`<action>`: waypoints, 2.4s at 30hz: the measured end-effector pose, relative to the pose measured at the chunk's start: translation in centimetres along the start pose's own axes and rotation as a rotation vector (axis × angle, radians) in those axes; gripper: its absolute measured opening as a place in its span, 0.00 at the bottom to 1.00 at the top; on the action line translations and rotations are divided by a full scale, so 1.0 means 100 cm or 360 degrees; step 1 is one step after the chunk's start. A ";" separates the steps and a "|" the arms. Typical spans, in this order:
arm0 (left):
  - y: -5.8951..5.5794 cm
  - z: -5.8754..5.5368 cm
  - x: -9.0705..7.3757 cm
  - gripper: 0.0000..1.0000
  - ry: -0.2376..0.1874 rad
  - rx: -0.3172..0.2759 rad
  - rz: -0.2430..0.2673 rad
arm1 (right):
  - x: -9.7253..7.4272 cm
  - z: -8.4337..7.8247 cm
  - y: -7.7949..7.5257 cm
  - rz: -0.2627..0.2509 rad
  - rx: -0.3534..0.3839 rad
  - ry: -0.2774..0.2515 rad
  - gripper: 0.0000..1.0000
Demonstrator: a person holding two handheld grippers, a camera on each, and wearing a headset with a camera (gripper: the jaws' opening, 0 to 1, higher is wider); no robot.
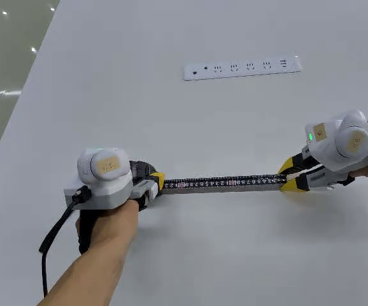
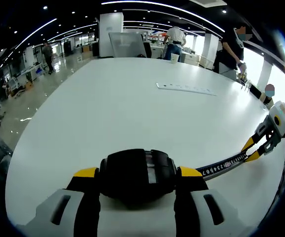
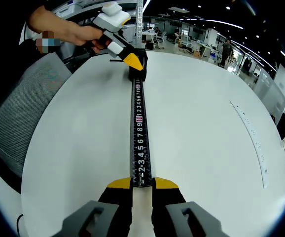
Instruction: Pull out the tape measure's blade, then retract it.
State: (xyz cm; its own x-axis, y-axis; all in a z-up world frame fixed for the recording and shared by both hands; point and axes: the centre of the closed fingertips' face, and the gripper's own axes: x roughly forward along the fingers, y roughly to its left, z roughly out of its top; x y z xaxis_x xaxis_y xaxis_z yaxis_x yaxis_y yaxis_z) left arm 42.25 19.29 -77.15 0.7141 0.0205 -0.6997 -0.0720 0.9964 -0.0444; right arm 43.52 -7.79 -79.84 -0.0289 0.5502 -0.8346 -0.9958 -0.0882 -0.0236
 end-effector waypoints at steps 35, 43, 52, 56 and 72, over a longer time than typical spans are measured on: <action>0.000 0.000 0.000 0.56 0.0016 -0.0032 -0.0031 | 0.007 0.015 0.003 0.0014 -0.0017 -0.0015 0.10; 0.001 0.000 0.001 0.56 0.0017 -0.0032 -0.0032 | 0.011 0.020 0.004 0.0019 -0.0022 -0.0024 0.10; 0.000 0.000 0.001 0.56 0.0017 -0.0035 -0.0031 | 0.015 0.027 0.005 0.0020 -0.0029 -0.0034 0.10; 0.000 0.000 0.000 0.56 0.0018 -0.0037 -0.0033 | 0.016 0.030 0.005 0.0019 -0.0030 -0.0040 0.10; 0.001 0.000 0.000 0.56 0.0019 -0.0041 -0.0038 | 0.028 0.044 0.005 0.0024 -0.0036 -0.0069 0.10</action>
State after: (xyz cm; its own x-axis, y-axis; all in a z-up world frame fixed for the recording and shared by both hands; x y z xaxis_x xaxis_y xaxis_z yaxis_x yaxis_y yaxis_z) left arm 42.27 19.37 -77.17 0.7075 -0.0046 -0.7067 -0.0731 0.9941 -0.0797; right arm 42.56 -2.63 -79.71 -0.0479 0.5839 -0.8104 -0.9931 -0.1150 -0.0241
